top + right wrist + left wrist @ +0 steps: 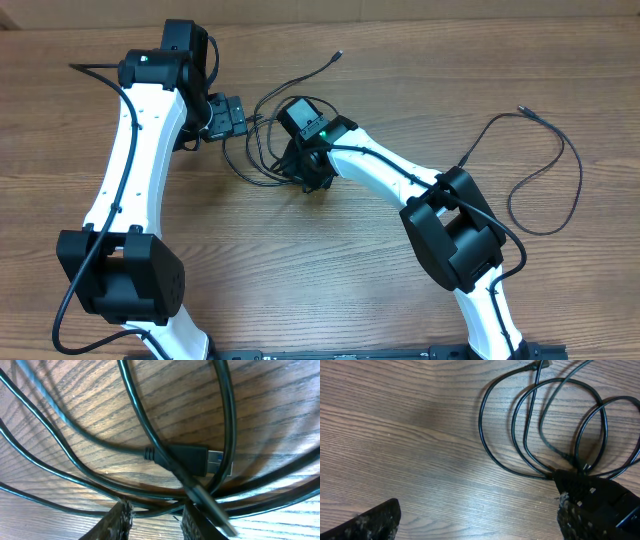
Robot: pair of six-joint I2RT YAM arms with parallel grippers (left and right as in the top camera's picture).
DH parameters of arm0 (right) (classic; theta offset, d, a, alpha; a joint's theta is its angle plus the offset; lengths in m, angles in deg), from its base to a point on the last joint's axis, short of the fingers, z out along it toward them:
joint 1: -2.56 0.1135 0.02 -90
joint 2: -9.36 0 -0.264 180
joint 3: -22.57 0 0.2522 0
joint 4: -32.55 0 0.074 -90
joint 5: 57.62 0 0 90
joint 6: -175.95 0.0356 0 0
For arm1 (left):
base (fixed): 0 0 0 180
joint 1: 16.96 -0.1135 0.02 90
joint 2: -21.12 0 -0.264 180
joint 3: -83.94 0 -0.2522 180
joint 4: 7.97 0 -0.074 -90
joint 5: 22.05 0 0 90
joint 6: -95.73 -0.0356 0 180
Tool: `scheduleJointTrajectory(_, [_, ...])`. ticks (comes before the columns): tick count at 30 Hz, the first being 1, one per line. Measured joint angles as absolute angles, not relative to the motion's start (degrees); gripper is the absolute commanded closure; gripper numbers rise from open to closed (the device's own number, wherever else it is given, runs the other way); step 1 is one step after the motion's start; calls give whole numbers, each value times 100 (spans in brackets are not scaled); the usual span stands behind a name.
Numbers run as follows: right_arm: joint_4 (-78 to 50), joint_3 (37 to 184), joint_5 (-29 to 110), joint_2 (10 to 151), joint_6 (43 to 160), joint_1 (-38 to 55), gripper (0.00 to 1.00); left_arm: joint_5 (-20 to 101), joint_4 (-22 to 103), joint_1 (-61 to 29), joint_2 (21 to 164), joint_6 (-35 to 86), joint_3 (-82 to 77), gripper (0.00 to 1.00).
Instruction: Untangle cables
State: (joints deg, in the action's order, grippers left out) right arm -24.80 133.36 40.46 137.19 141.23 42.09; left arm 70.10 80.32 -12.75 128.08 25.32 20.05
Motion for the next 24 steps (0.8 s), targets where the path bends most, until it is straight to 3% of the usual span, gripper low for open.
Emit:
scheduleJointTrajectory(17, [-2843,13345,3576,13702,14126,4233,62,7010,8032,-1275,12808,2532,2005,0])
scheduleJointTrajectory(24, [-3267,13338,2376,13704,14139,4224,50,7010,8032,-1275,12808,2532,2005,0])
